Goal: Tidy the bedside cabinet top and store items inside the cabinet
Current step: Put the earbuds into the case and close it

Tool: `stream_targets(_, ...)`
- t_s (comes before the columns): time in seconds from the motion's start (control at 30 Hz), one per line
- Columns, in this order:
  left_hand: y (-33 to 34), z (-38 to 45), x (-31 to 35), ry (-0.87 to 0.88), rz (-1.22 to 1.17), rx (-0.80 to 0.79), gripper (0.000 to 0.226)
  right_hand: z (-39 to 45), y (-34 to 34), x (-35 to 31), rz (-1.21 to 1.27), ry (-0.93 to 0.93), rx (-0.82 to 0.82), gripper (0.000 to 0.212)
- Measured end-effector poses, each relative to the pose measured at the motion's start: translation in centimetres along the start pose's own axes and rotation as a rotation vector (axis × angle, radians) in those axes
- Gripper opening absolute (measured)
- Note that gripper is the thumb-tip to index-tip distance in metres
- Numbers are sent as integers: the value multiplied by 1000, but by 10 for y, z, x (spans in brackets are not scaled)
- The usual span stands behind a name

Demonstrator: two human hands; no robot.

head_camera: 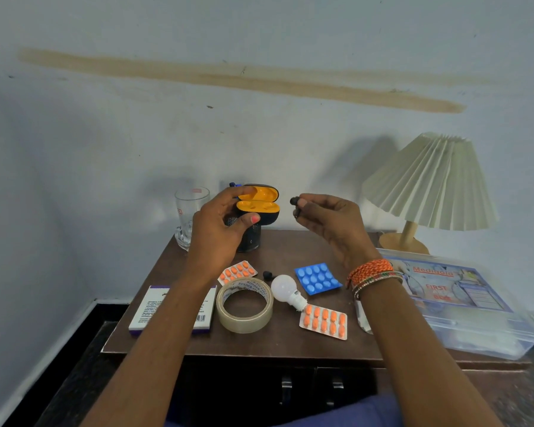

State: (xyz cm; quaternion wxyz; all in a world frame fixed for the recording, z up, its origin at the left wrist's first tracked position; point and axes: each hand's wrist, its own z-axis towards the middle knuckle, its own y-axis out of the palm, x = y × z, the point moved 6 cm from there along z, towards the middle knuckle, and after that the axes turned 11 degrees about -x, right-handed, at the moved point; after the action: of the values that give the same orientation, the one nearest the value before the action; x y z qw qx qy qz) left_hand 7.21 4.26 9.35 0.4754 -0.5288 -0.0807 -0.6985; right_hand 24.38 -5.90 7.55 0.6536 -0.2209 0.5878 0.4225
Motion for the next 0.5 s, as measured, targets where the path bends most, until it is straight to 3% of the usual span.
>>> stream_targets(0.17, 1, 0, -2, -22, 30, 10, 46, 0, 19, -13, 13, -99, -71, 17)
stream_targets(0.5, -4, -2, -1, -24, 68, 48, 46, -5, 36, -18, -204, -201, -91, 21)
